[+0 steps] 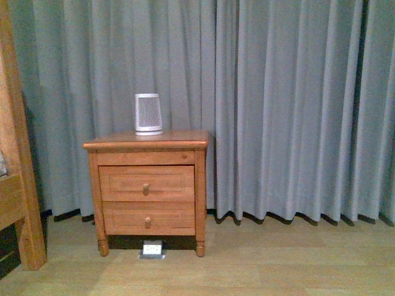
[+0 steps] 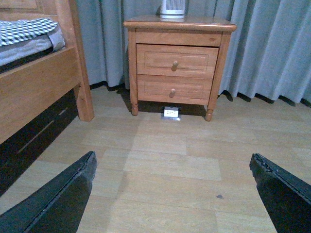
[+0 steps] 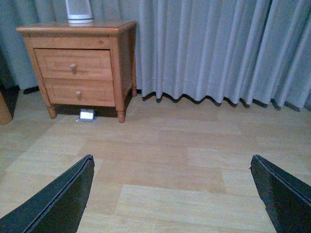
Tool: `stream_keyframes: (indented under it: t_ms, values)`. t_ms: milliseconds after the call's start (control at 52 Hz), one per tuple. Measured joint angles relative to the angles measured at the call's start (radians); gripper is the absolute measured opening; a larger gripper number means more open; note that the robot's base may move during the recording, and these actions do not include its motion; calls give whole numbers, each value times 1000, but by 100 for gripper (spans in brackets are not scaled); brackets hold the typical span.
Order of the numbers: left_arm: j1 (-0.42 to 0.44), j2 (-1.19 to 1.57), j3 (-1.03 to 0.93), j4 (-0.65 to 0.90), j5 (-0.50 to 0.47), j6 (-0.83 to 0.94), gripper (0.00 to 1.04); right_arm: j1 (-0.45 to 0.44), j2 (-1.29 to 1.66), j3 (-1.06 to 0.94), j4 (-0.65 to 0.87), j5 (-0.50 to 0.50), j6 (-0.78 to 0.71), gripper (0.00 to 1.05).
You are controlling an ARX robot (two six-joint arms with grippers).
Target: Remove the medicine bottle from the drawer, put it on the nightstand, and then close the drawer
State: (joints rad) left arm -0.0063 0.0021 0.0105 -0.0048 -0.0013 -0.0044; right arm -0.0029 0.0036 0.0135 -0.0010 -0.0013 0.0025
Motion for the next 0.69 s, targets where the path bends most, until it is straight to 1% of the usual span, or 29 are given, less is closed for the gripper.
stream_keyframes:
  t_ms: [692]
  values:
    - [0, 0, 0, 0, 0, 0, 98, 0, 0, 0, 0, 0, 0, 98]
